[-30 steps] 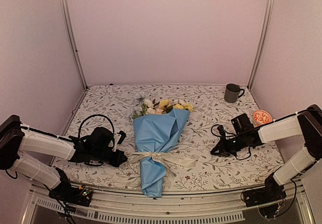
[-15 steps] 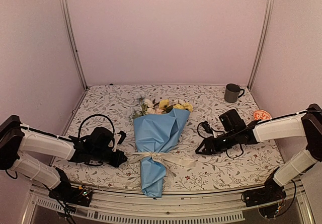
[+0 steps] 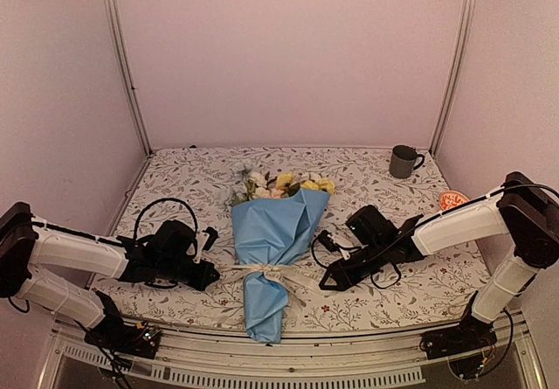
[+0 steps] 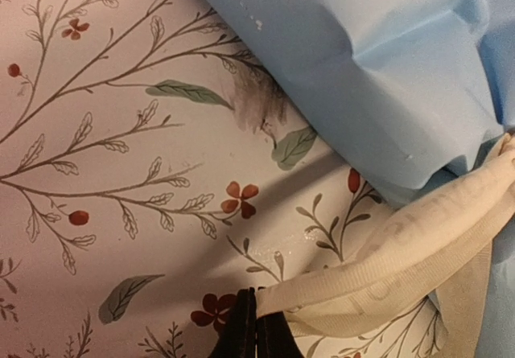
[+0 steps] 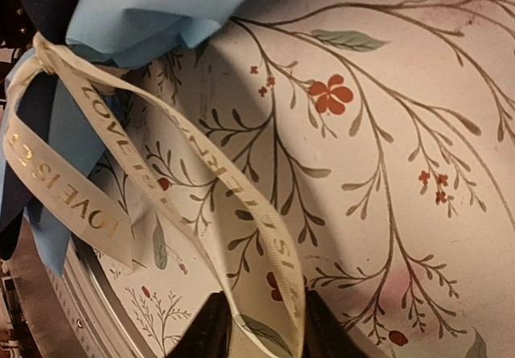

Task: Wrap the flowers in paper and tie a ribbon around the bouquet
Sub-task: Tie the half-tied ribbon around the folded bouquet.

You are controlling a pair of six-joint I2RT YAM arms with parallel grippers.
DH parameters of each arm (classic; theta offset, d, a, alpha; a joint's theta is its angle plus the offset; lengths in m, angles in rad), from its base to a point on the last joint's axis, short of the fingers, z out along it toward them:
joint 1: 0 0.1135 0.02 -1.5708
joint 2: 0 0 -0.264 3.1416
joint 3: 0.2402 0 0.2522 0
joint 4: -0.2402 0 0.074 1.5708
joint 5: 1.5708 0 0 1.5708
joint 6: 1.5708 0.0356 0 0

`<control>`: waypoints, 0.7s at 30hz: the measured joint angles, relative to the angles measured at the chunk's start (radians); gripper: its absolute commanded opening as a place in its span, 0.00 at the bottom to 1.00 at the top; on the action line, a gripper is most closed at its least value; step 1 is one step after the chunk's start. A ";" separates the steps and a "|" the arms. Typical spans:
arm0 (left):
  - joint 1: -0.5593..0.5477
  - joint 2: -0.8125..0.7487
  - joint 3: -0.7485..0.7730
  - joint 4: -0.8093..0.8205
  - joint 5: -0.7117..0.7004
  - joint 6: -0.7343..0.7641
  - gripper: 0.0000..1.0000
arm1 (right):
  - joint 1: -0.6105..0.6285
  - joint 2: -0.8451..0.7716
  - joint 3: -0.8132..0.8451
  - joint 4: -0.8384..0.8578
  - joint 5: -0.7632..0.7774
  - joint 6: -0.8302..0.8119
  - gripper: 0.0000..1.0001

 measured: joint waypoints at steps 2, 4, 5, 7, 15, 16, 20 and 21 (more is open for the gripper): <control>0.000 -0.006 0.000 0.000 0.000 -0.001 0.00 | 0.003 0.007 -0.001 -0.007 0.010 -0.001 0.00; 0.000 -0.009 0.000 0.000 -0.001 -0.003 0.00 | 0.003 0.008 -0.003 -0.025 0.029 0.011 0.00; 0.000 -0.011 -0.002 0.000 -0.002 -0.006 0.00 | 0.003 0.008 -0.003 -0.028 0.037 0.015 0.00; 0.000 -0.022 -0.013 0.001 -0.008 -0.015 0.00 | 0.000 0.003 -0.004 -0.032 0.056 0.030 0.00; 0.000 -0.030 -0.037 0.031 0.002 -0.045 0.00 | -0.057 -0.068 -0.085 -0.017 0.074 0.106 0.00; 0.000 -0.030 -0.037 0.037 0.005 -0.047 0.00 | -0.060 -0.075 -0.095 -0.013 0.074 0.113 0.00; 0.000 -0.028 -0.037 0.049 0.013 -0.049 0.00 | -0.072 -0.097 -0.129 0.006 0.064 0.137 0.00; 0.000 -0.027 -0.036 0.053 0.015 -0.049 0.00 | -0.080 -0.104 -0.139 0.010 0.059 0.143 0.00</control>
